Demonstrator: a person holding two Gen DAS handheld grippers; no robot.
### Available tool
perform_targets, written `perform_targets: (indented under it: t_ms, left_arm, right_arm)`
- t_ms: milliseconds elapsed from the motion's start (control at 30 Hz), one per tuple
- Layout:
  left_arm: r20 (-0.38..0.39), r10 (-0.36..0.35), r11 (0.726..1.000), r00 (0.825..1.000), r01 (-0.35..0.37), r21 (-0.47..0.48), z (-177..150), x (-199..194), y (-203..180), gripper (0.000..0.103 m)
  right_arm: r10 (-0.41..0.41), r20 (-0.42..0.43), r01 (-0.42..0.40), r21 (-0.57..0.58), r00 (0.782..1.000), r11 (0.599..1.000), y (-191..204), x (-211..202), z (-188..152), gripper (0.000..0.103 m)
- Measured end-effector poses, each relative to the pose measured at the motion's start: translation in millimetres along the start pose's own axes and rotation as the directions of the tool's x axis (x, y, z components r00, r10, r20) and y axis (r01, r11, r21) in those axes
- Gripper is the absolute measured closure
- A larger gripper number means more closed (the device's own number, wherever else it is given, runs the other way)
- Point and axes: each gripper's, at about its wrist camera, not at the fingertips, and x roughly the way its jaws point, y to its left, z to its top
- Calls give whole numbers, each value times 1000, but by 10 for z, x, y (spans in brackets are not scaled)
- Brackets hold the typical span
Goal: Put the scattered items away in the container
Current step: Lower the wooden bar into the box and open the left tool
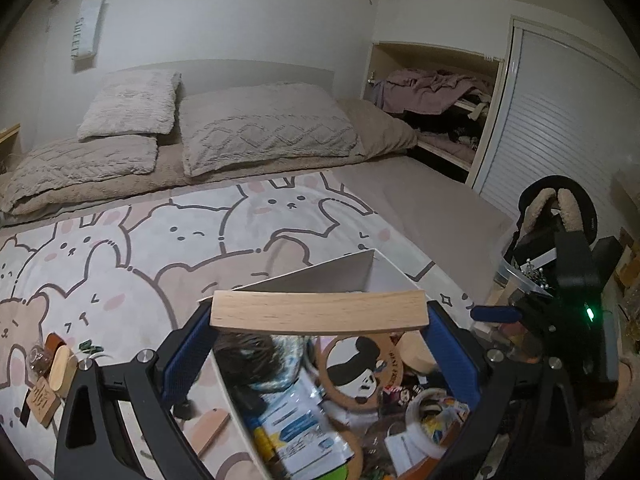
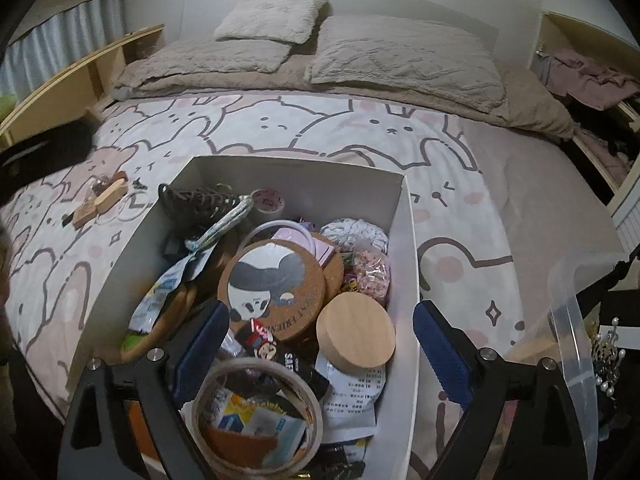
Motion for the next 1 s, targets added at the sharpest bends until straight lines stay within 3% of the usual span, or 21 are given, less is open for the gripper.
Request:
perform_targets:
  t_ms: [300, 600, 767, 1000]
  left_arm:
    - [-123, -39, 999, 992, 40, 12, 222, 593, -212, 3]
    - [-289, -107, 994, 951, 105, -25, 347, 1254, -296, 3]
    - [-323, -114, 992, 940, 91, -88, 339, 1497, -283, 2]
    - [-326, -104, 987, 940, 57, -151, 291, 1536, -170, 0]
  right_arm:
    - [46, 13, -46, 16, 999, 999, -69, -49, -53, 10]
    - [86, 18, -86, 17, 996, 996, -32, -44, -79, 9]
    - [103, 15, -104, 6, 995, 995, 7, -38, -79, 9]
    - [123, 21, -123, 10, 992, 992, 16, -52, -64, 9]
